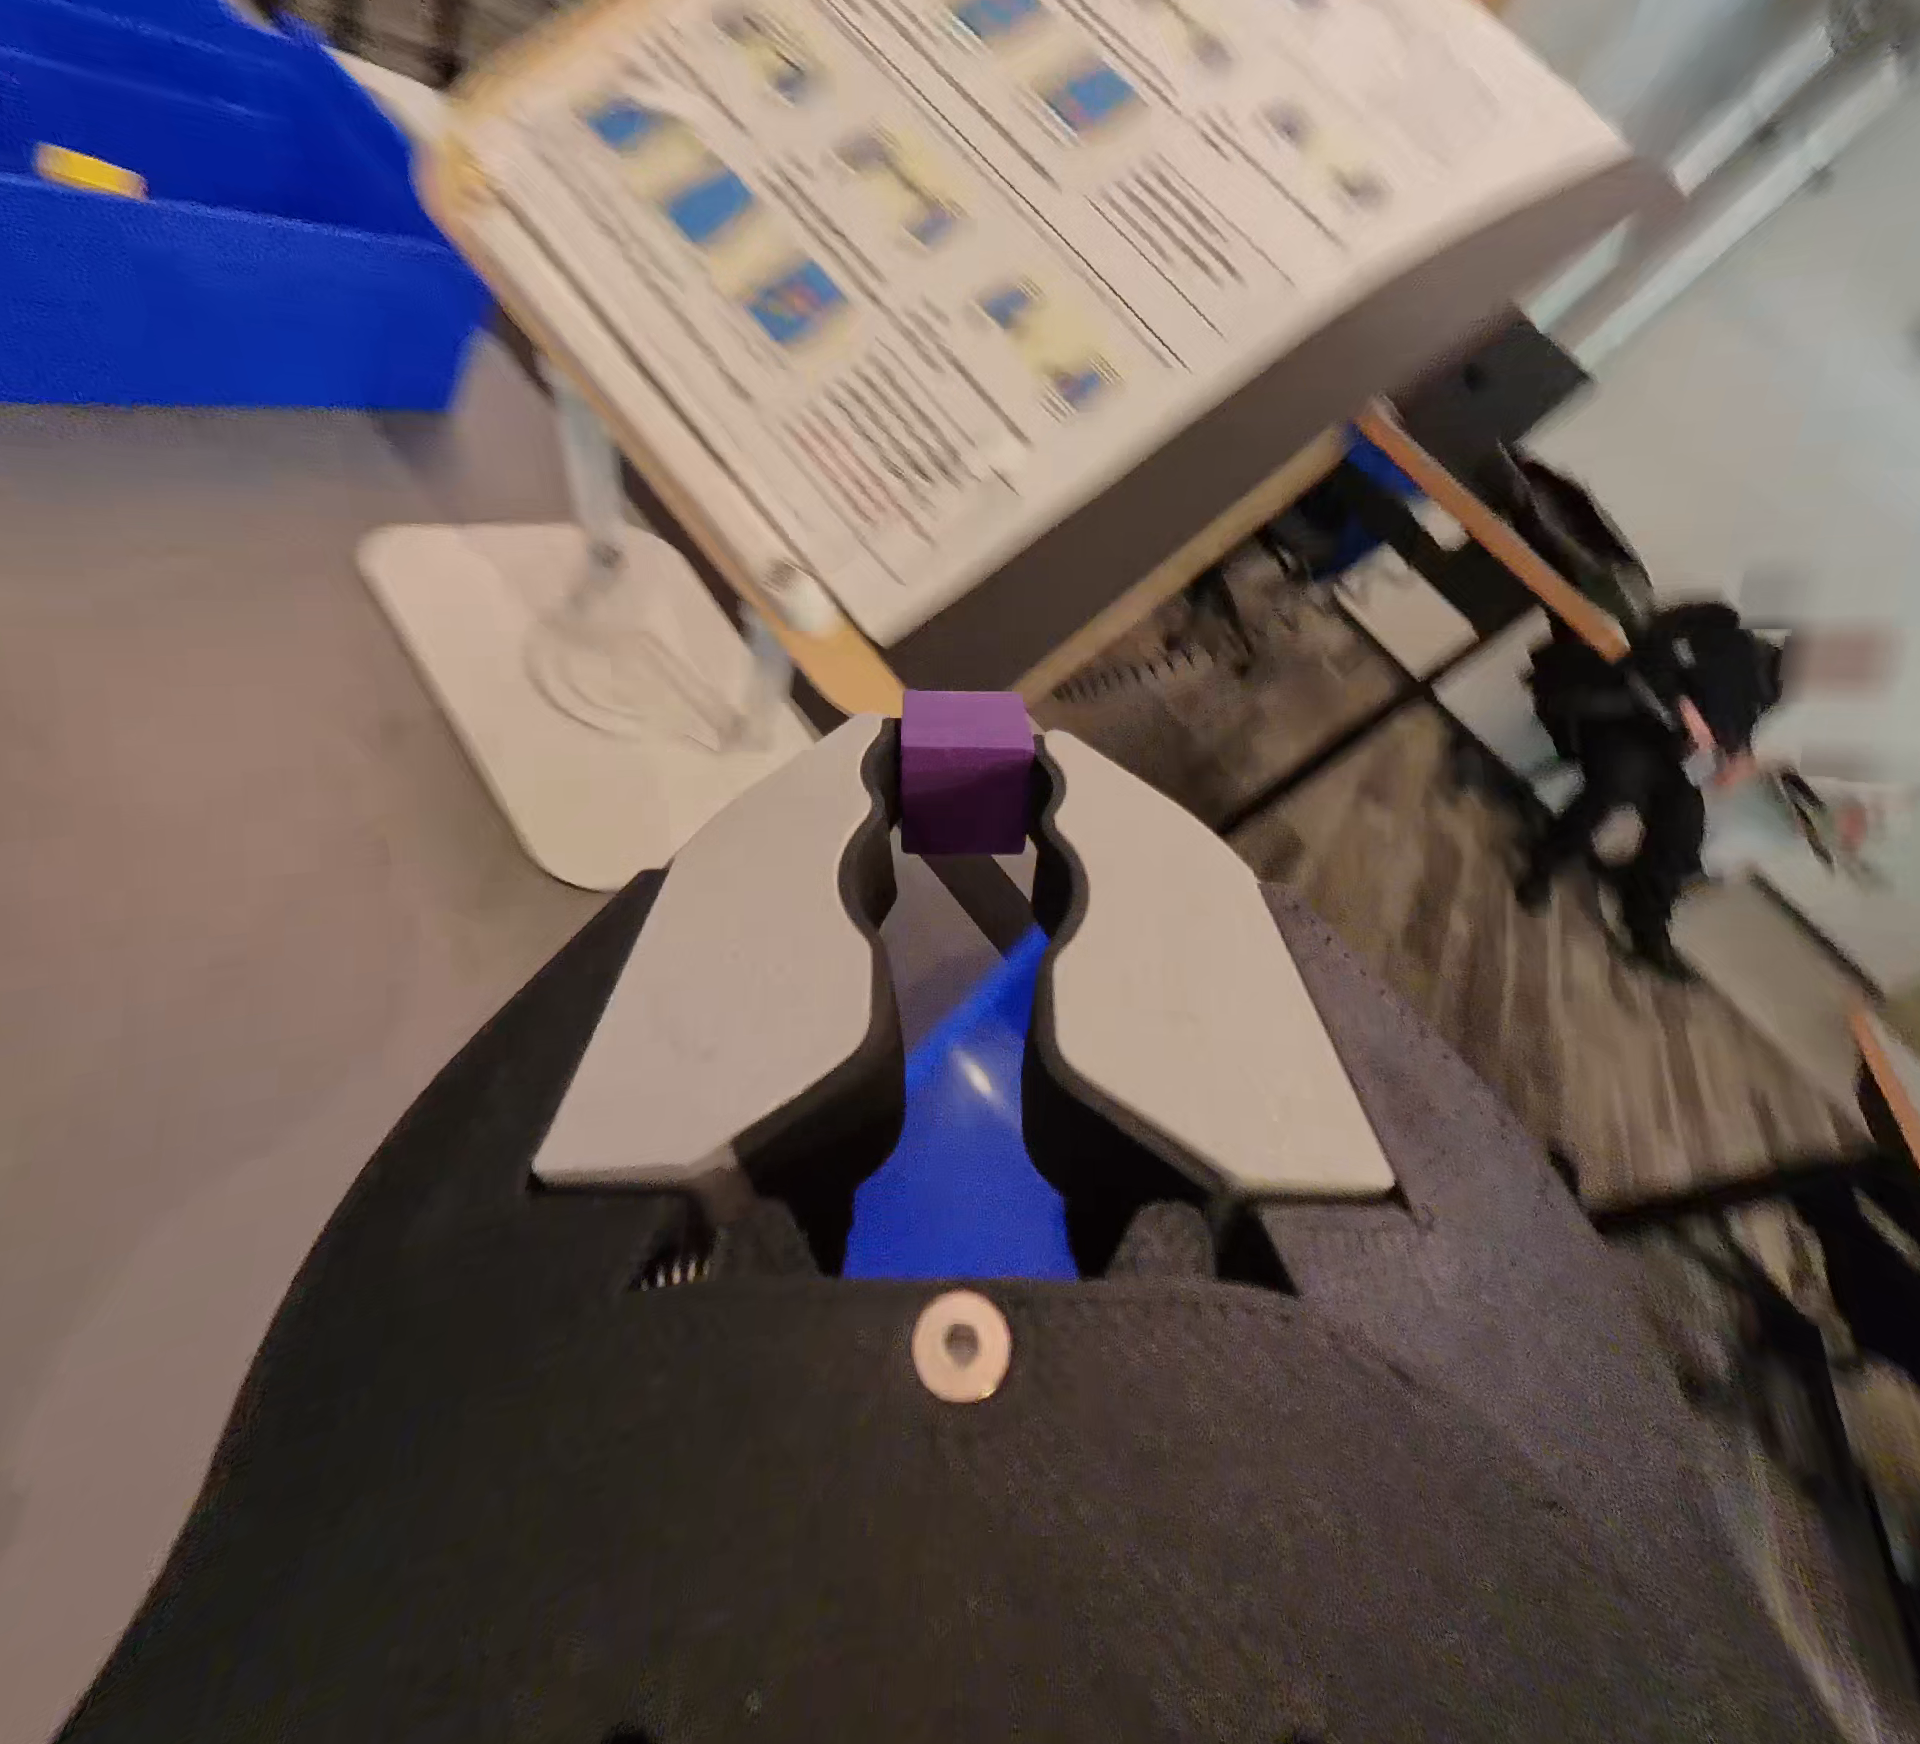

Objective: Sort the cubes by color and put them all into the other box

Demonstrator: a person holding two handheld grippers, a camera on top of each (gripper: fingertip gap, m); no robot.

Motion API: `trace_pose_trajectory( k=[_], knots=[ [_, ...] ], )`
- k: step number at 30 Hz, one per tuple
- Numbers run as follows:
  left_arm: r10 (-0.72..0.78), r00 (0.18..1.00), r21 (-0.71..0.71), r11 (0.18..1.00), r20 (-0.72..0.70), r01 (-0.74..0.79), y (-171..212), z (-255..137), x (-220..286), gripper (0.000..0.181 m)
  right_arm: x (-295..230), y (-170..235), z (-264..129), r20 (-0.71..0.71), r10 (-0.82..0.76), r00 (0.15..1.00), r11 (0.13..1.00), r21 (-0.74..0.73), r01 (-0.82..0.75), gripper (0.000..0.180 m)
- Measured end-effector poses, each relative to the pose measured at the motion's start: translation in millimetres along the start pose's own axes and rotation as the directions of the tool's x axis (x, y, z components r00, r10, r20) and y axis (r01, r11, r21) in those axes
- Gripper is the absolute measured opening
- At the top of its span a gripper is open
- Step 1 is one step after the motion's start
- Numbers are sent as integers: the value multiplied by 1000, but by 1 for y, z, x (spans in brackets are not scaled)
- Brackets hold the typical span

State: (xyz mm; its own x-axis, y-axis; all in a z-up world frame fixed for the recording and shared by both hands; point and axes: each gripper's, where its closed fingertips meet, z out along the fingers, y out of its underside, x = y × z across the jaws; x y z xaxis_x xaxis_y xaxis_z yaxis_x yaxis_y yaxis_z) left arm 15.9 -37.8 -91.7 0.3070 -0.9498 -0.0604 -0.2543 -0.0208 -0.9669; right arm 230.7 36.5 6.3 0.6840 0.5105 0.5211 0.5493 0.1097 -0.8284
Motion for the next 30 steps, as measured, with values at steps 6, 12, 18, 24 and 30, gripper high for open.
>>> trace_pose_trajectory(
  k=[6,12,18,24,30],
  knots=[
    [92,995,-126,988,50,-85,24,1,0,0,64,111,11,-67,207,976,899,-380,-217,23],
    [134,990,-188,974,36,-125,39,0,7,0,67,217,26,-99,399,911,664,-654,-362,24],
    [117,993,-209,971,8,-113,45,5,11,0,53,275,38,-121,438,891,483,-804,-347,24],
    [102,995,-223,969,-14,-103,50,8,15,0,50,307,42,-164,462,872,364,-861,-354,24],
    [85,996,-232,969,-25,-89,52,10,17,0,54,310,41,-179,476,861,335,-868,-366,37]
  ],
)
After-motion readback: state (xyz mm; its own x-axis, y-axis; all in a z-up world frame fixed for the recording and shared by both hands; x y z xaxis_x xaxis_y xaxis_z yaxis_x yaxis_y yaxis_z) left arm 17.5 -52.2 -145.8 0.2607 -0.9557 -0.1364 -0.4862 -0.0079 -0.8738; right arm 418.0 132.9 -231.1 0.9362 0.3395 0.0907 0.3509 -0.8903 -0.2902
